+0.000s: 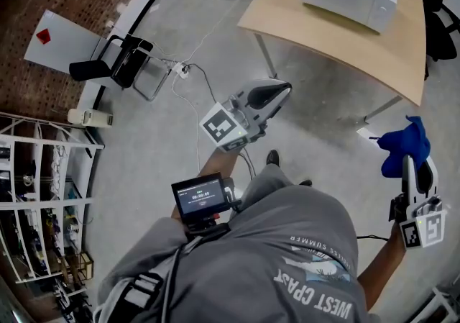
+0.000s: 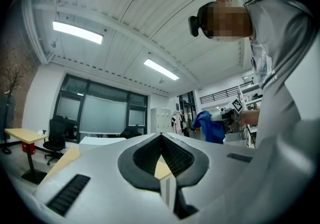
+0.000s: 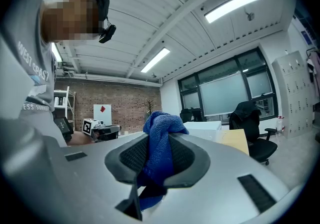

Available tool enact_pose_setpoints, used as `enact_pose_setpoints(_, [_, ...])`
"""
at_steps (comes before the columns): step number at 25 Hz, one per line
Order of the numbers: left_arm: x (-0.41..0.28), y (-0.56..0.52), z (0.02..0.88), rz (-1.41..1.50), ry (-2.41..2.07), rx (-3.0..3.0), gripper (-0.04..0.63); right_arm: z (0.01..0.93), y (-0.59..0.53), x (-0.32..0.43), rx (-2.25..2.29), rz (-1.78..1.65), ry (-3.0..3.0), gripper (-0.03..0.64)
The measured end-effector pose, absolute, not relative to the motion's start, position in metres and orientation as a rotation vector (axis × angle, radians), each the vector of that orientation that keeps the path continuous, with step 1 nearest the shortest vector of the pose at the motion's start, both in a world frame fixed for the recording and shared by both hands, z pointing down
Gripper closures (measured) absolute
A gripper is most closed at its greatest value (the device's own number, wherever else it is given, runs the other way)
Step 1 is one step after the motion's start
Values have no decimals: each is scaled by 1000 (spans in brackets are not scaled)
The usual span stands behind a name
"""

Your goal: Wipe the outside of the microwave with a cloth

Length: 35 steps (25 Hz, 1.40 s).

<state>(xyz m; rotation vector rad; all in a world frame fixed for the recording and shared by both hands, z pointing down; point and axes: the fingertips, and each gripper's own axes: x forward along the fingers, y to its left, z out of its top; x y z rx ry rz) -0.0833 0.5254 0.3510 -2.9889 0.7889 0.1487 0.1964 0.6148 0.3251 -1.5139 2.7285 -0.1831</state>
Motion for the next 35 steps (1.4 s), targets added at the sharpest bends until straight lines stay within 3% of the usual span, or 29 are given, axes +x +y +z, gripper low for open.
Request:
enact_pose_setpoints(12, [-77,508,361,118,789,-3020,572,336,588,201,-1501,-260,2656,517])
enact_pose_setpoints(35, [-148,209,379,165,516,-3129,572,370,301,121,-1831,-303,2518,517])
